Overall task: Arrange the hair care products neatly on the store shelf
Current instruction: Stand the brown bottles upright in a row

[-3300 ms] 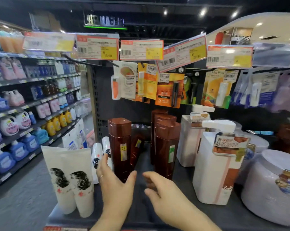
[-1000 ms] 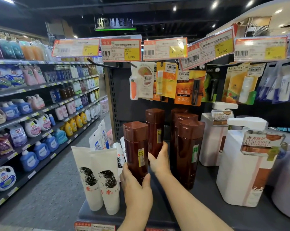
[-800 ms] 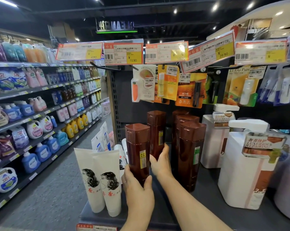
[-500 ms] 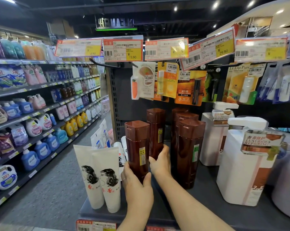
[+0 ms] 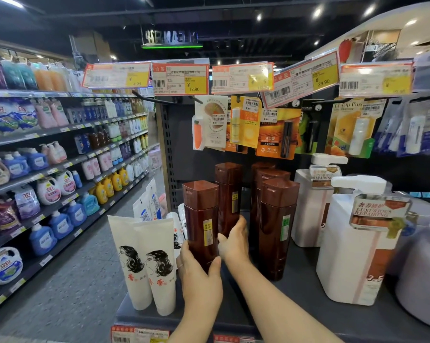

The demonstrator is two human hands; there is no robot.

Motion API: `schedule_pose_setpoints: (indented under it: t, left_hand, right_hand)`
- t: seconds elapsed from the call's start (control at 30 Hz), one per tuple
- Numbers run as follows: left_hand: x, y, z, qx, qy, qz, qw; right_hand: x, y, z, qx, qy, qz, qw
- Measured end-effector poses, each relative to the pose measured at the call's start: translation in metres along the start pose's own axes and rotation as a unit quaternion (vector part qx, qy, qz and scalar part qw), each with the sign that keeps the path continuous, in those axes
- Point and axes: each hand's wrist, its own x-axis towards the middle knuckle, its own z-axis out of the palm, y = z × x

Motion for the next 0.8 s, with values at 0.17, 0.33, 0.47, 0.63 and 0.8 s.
schedule_pose_setpoints:
  t: [0.17, 0.33, 0.47, 0.63, 0.8]
  left_hand:
    - [0.004, -0.005, 0.001, -0.008, -0.002, 0.007, 1.000]
    - [0.005, -0.007, 0.000, -0.002, 0.002, 0.006, 1.000]
    - [0.005, -0.002, 0.004, -0.010, -0.002, 0.028, 1.000]
    - [0.013, 0.009, 0.030, -0.010, -0.020, 0.009, 1.000]
    - [0.019, 0.020, 0.047, -0.013, -0.025, 0.000, 1.000]
  right_hand:
    - [-0.015, -0.005, -0.017, 0.000, -0.041, 0.015, 0.999]
    - [-0.054, 0.008, -0.050, 0.036, -0.128, -0.033, 0.991]
    - [-0.092, 0.028, -0.089, 0.025, -0.159, -0.088, 0.983]
    - [-0.093, 0.050, -0.126, 0.012, -0.059, -0.112, 0.992]
    - [-0.083, 0.058, -0.134, -0.008, -0.025, -0.101, 0.995]
